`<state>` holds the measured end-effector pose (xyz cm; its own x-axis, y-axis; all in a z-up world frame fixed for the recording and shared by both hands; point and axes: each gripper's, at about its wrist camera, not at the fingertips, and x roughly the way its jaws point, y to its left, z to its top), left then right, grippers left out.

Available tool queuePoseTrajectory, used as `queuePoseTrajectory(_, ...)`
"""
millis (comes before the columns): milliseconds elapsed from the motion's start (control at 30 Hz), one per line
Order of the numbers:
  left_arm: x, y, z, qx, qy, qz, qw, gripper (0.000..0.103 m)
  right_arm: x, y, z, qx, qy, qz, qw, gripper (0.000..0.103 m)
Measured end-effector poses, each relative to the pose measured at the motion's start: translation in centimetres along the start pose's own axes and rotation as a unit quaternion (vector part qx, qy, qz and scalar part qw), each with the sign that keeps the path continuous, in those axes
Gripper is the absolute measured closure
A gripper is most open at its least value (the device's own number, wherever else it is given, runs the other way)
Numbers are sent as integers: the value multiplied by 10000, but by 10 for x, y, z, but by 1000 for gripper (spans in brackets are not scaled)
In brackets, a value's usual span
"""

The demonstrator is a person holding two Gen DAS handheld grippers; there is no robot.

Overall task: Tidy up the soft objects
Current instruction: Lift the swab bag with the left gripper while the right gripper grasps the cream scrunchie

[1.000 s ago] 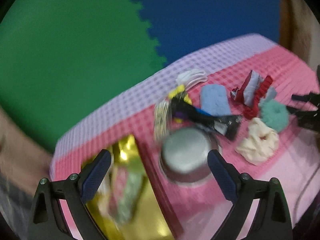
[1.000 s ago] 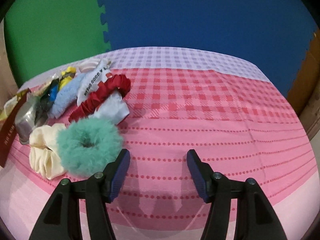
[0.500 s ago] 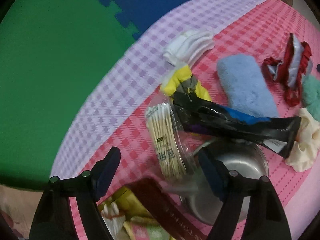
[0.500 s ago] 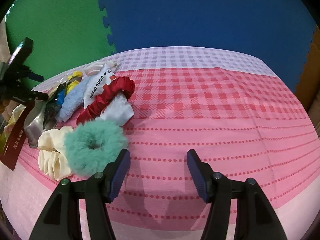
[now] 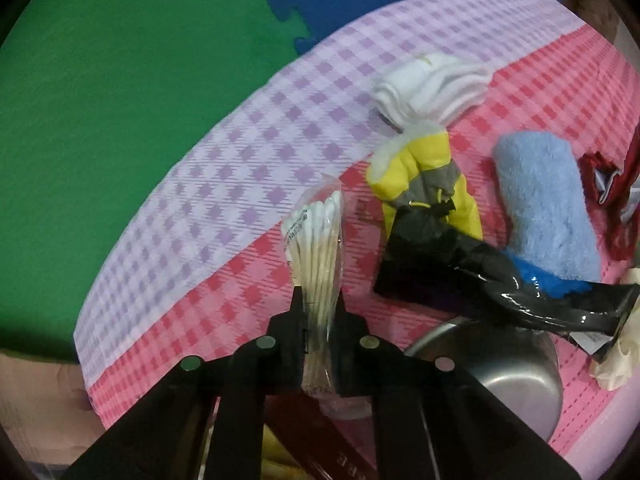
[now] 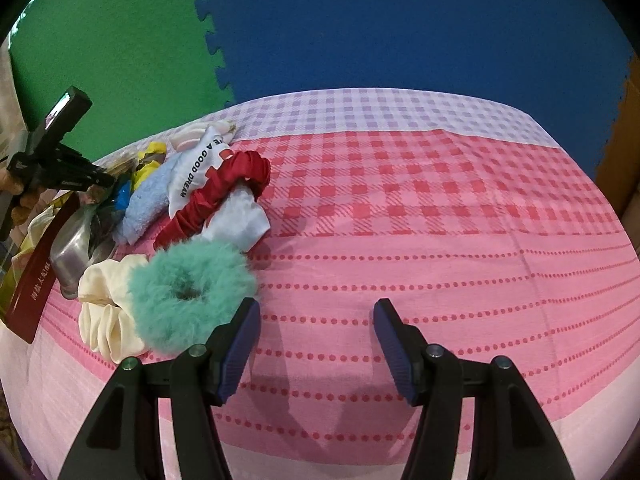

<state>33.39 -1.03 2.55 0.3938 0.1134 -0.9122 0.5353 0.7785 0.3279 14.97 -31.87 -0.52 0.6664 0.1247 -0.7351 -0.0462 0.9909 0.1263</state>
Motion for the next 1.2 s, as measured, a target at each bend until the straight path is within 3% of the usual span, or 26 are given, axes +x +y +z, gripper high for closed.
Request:
queuePoseTrajectory(200,-34,-1,-15,-416,-393,243,9981,95,-1,0,0,14,-1,6,10000,42)
queuePoseTrajectory(400,-87,-2,-44,-1461,-936,555,9833,95,-1,0,1,24,-5,23,10000,42)
queuePoseTrajectory(500,-116,-9,-66,-2060,-1178,403,9706,95,-2,0,0,33,-8,23,10000,42)
queuePoseTrajectory(600,-142,-24,-90,-2325,-1442,191,9617,95,-2,0,0,32,-7,26,10000,42)
queuePoseTrajectory(900,-178,-94,-161,-2631,-1632,-691,9484,95,-3,-1,0,49,-49,70,10000,42)
queuePoseTrajectory(1067,-180,-122,-205,-2930,-1589,-805,9394,95,-23,-8,-3,143,-437,377,9982,42)
queuePoseTrajectory(1200,-179,-133,-232,-3091,-1626,-684,9345,95,-48,19,-9,-314,-498,963,9936,42)
